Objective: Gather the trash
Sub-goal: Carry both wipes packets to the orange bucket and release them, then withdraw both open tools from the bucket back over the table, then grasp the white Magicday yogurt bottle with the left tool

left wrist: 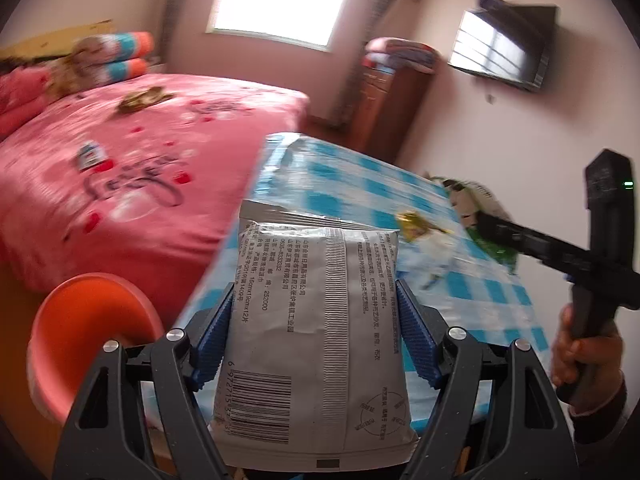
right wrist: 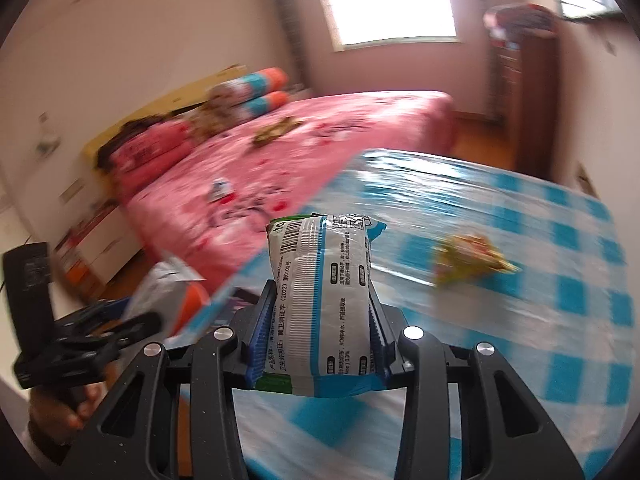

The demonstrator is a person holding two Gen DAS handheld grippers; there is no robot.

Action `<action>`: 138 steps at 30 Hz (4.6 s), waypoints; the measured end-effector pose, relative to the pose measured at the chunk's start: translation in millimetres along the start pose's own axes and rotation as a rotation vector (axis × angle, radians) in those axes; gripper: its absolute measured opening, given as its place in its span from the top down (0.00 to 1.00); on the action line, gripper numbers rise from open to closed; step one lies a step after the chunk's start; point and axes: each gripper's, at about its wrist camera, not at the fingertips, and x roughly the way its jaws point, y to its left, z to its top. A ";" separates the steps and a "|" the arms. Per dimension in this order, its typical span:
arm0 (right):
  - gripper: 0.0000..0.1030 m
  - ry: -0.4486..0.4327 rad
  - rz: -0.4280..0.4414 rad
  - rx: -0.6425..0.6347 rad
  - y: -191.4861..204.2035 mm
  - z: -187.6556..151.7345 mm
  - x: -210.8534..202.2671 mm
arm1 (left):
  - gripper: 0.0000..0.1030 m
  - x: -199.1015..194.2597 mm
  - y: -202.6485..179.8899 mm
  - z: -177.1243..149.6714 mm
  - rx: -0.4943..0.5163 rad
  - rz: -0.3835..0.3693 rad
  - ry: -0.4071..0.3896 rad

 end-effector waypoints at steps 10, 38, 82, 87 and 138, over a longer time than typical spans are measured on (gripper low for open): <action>0.59 0.119 0.207 -0.236 136.5 17.3 71.0 | 0.26 -22.4 115.3 -24.7 -0.221 0.207 -0.005; 0.09 0.236 0.313 -0.240 209.7 13.0 156.7 | 0.15 -37.1 226.7 -70.2 -0.472 0.381 -0.075; 0.05 -0.191 0.081 0.022 2.3 -20.0 -0.6 | 0.11 -15.1 2.6 -15.7 -0.022 0.106 -0.186; 0.05 -0.200 0.050 0.033 -16.1 -30.7 -6.1 | 0.11 -6.2 -13.1 -16.5 -0.004 0.090 -0.156; 0.05 0.022 -0.030 0.346 -198.7 -50.2 25.6 | 0.11 143.5 -141.1 -13.1 0.199 -0.059 0.116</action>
